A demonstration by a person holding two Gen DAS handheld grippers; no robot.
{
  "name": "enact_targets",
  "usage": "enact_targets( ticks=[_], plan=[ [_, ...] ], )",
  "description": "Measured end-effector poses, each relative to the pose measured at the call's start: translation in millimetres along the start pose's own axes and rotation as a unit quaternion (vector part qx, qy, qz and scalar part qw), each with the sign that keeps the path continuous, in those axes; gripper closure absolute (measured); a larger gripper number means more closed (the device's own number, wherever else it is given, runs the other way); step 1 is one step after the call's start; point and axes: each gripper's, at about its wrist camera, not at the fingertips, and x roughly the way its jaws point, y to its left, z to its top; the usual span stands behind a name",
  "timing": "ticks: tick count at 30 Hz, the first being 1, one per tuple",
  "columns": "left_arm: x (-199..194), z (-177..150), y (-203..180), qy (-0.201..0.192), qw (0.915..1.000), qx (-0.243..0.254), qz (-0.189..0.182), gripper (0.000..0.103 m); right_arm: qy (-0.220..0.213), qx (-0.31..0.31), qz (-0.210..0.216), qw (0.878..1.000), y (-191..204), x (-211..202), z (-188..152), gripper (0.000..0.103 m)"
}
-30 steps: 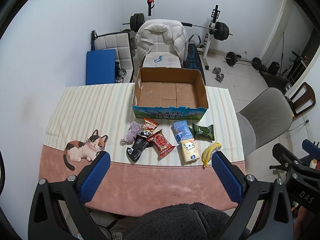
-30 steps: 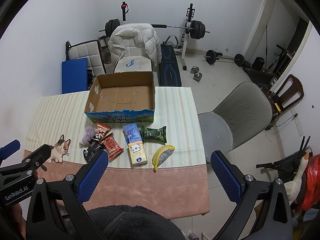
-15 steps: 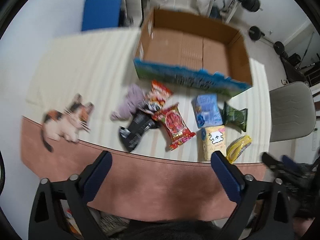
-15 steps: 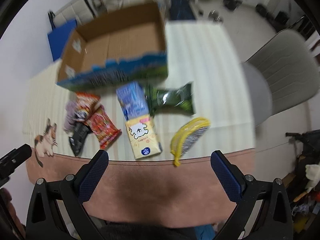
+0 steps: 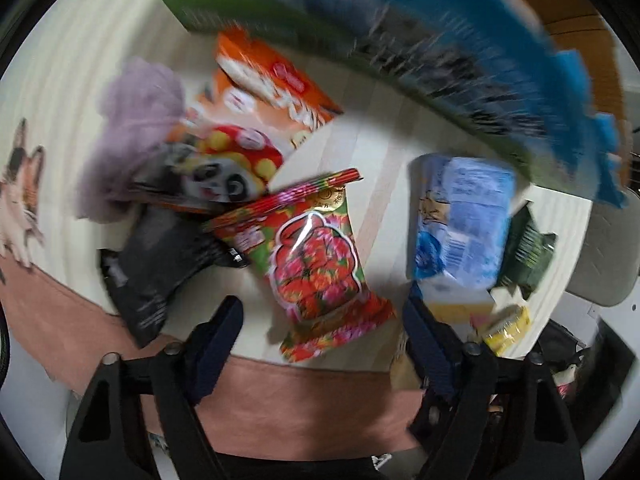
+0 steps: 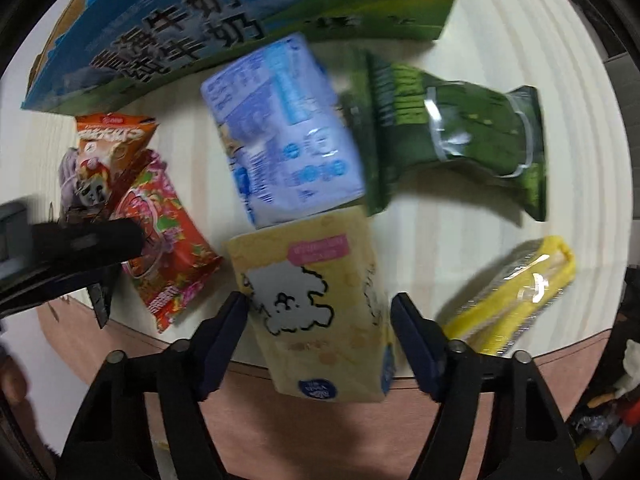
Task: Organize soft objects
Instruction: 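Grasp the yellow tissue pack with the right tool while the left tool grasps the red floral bag, then carry both packs into the cardboard box and open both tools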
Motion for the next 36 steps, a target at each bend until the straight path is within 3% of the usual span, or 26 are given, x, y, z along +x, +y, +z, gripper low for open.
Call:
enact_targets(
  ticks=[4, 11, 17, 22, 31, 36],
  plan=[
    [22, 7, -3, 0.010, 0.9997, 0.012, 0.021, 0.051, 0.014, 0.005, 0.004, 1.000, 0, 4, -5, 0.029],
    [22, -18, -15, -0.020, 0.9908, 0.099, 0.089, 0.055, 0.035, 0.019, 0.023, 0.999, -12, 14, -4, 0.027],
    [42, -23, -9, -0.012, 0.9920, 0.092, 0.085, 0.052, 0.072, 0.014, 0.009, 0.997, -11, 50, -5, 0.026],
    [45, -36, -15, -0.036, 0.9893, 0.105, 0.095, 0.060, 0.050, 0.014, 0.005, 0.999, -10, 51, -19, 0.034],
    [8, -110, -3, -0.084, 0.9845, 0.128, 0.086, 0.062, 0.012, 0.003, 0.056, 0.998, -18, 6, -50, 0.036],
    [-70, -134, -11, -0.128, 0.9825, 0.127, 0.047, 0.062, -0.024, -0.022, 0.105, 0.994, -29, -54, -61, 0.037]
  ],
)
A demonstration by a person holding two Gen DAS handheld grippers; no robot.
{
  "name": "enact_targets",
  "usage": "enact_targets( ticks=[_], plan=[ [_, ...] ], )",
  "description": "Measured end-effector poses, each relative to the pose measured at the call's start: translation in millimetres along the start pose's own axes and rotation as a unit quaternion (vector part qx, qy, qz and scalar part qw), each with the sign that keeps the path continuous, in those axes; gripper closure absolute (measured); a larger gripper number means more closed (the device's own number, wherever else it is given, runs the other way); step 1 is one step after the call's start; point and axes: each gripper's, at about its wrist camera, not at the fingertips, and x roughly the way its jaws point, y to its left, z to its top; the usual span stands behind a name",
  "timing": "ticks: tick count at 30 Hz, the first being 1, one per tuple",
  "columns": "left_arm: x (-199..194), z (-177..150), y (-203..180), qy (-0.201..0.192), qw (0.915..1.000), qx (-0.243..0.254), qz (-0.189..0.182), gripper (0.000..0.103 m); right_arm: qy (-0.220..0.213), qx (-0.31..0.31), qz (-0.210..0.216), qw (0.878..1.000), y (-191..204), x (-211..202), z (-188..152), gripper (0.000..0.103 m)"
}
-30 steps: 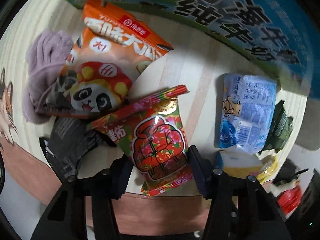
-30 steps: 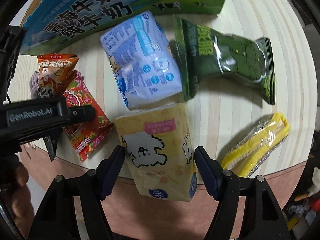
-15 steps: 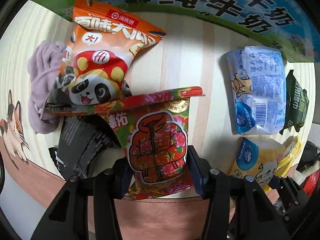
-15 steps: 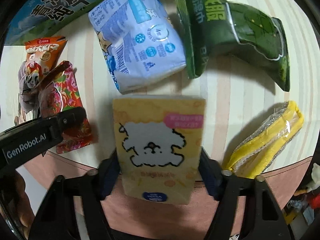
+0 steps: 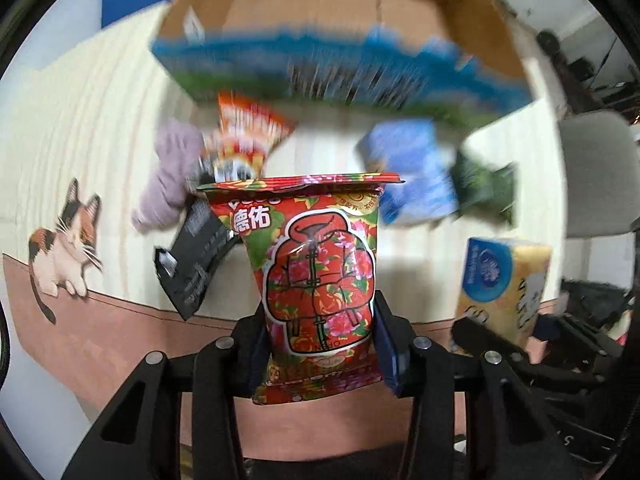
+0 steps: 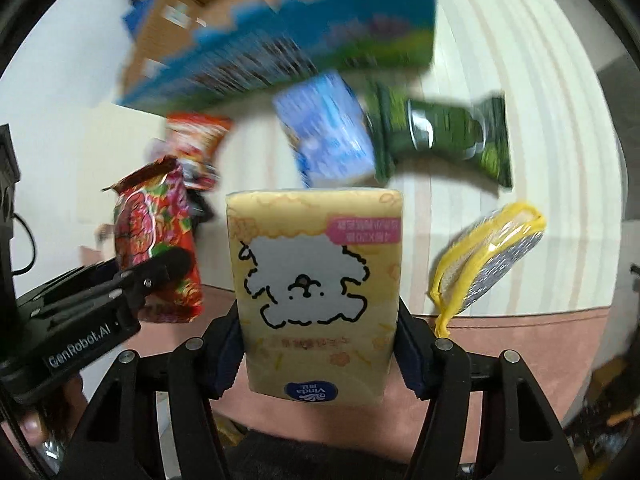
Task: Organize soft objects
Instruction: 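Carry both packs into the cardboard box and open both tools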
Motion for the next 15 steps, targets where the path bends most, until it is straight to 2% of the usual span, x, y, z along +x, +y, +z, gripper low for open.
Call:
enact_targets(
  ticks=[4, 6, 8, 11, 15],
  plan=[
    [-58, 54, -11, -0.035, 0.9986, 0.010, -0.038, 0.061, -0.042, -0.042, 0.027, 0.998, 20, -58, 27, 0.037],
    [-69, 80, -13, -0.041, 0.9976, 0.018, -0.053, 0.061, -0.066, -0.064, 0.020, 0.996, 28, -80, 48, 0.037],
    [-71, 113, -16, -0.044, 0.9971, 0.025, -0.056, 0.061, -0.085, -0.075, 0.007, 0.994, 33, -101, 86, 0.037],
    [-63, 171, -15, -0.041, 0.9971, 0.038, -0.051, 0.061, -0.103, -0.081, -0.013, 0.991, 38, -102, 140, 0.037],
    [-31, 242, -14, -0.011, 0.9968, 0.052, -0.060, 0.061, -0.089, -0.065, -0.032, 0.993, 38, -74, 213, 0.037]
  ],
)
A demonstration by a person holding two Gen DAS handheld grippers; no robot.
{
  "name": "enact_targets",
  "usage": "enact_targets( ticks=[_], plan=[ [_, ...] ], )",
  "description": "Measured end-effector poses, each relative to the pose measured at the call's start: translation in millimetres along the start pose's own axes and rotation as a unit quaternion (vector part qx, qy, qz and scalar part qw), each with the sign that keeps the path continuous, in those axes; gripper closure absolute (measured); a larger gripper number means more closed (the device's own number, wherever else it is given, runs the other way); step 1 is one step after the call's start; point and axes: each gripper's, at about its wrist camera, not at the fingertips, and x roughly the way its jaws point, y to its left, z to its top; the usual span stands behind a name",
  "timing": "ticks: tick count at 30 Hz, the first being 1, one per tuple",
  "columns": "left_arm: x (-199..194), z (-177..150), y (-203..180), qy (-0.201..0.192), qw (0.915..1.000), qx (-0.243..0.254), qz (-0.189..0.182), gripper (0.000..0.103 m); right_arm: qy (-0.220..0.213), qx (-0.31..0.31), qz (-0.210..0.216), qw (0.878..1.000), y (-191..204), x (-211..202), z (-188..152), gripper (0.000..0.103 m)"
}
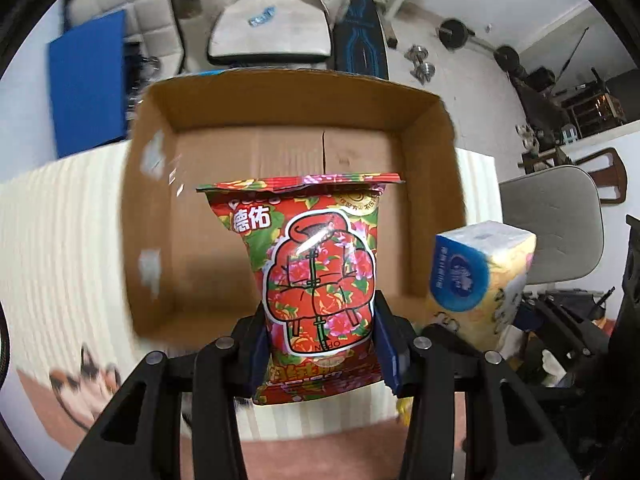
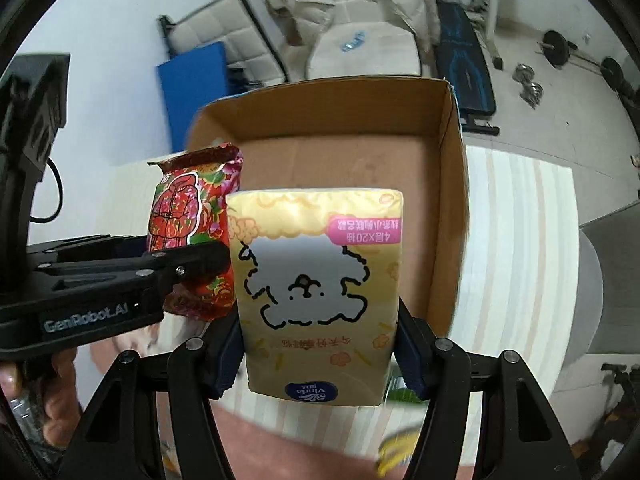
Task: Organize soft objects
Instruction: 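Carry both packs into the cardboard box and open both tools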
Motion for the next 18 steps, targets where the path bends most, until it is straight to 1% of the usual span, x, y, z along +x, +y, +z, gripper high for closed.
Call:
enact_targets(
  ticks=[2, 3, 4, 6, 8, 9, 13, 15, 18],
  plan=[
    [23, 34, 5, 0.013, 0.9998, 0.012, 0.006, 0.061, 0.010, 0.008, -0.005, 1.000, -6, 25, 26, 0.037],
    [26, 48, -1, 0.019, 0.9997, 0.016, 0.009, 0.061, 0.015, 0.010, -0.011, 1.000, -10, 37, 46, 0.037],
    [37, 61, -1, 0.026, 0.9993, 0.024, 0.009, 0.061, 0.019, 0.009, -0.016, 1.000, -9, 48, 56, 0.037],
    [53, 82, 0, 0.041, 0.9986, 0.032, 0.003, 0.061, 0.029, 0.012, -0.026, 0.999, -12, 72, 75, 0.037],
    [73, 98, 1, 0.057, 0.9977, 0.037, 0.005, 0.061, 0.039, 0.016, -0.037, 0.998, -18, 91, 90, 0.037],
    [82, 105, -1, 0.064, 0.9970, 0.042, 0.007, 0.061, 0.043, 0.016, -0.043, 0.998, -18, 102, 102, 0.037],
    [104, 118, -6, 0.075, 0.9957, 0.054, 0.009, 0.061, 0.048, 0.019, -0.062, 0.997, -18, 123, 117, 0.036],
    [109, 122, -8, 0.078, 0.9957, 0.050, 0.004, 0.061, 0.051, 0.023, -0.070, 0.996, -23, 132, 124, 0.036],
    [114, 128, -7, 0.082, 0.9958, 0.041, -0.005, 0.060, 0.049, 0.031, -0.076, 0.995, -26, 136, 129, 0.036]
  ],
)
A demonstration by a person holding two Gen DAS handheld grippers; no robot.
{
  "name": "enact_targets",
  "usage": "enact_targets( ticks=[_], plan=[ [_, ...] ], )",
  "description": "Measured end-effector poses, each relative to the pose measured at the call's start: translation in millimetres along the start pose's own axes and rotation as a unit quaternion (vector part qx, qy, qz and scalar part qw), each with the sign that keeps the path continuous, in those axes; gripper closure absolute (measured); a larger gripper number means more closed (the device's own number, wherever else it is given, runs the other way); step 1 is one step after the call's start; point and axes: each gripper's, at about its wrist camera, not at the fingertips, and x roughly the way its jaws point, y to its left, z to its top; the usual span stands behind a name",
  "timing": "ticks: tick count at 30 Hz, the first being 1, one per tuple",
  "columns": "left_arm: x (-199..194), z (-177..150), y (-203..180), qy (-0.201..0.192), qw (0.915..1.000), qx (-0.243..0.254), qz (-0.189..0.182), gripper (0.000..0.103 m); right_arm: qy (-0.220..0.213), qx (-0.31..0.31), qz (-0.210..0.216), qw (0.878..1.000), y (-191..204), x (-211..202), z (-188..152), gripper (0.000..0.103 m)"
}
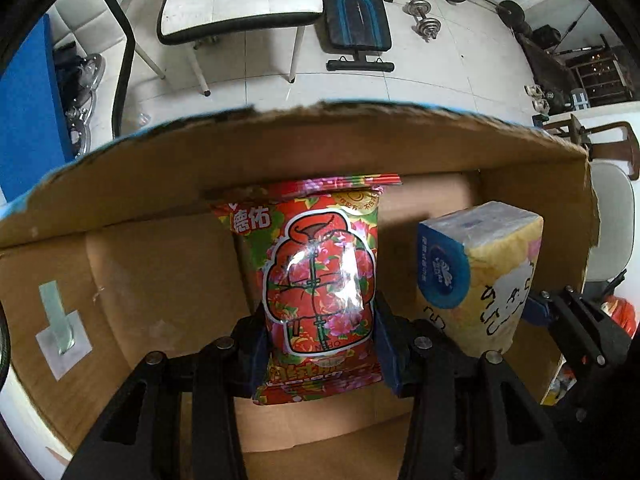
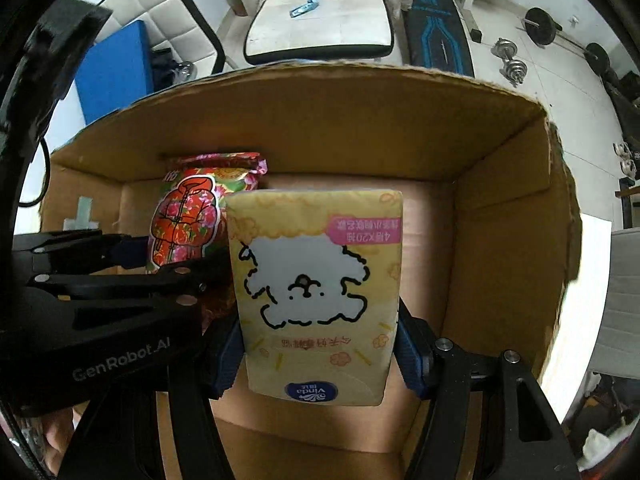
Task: Organize soft objects
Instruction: 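Carry both packs into the cardboard box and open both tools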
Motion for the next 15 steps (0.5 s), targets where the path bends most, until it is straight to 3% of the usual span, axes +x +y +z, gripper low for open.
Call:
enact_targets(
  ticks=[4, 8, 10, 15],
  plan=[
    [-3, 1, 1, 0.001, 0.9999, -0.012, 0.003, 0.057, 0.005, 0.008, -0.005, 1.000, -4, 2, 1, 0.034],
    [-9, -2, 5, -0.011, 0.9998, -0.010, 0.010, 0.029, 0.003, 0.015, -0.009, 1.000, 0, -3, -5, 0.030],
    [-17, -6, 7, -0.023, 0.9994, -0.010, 0.024, 0.016, 0.001, 0.016, -0.010, 1.000, 3, -7, -7, 0.022],
    [-37, -19, 12, -0.047, 0.9975, -0.010, 0.052, 0.004, -0.008, 0.005, -0.020, 1.000, 14, -19, -12, 0.001]
  ],
)
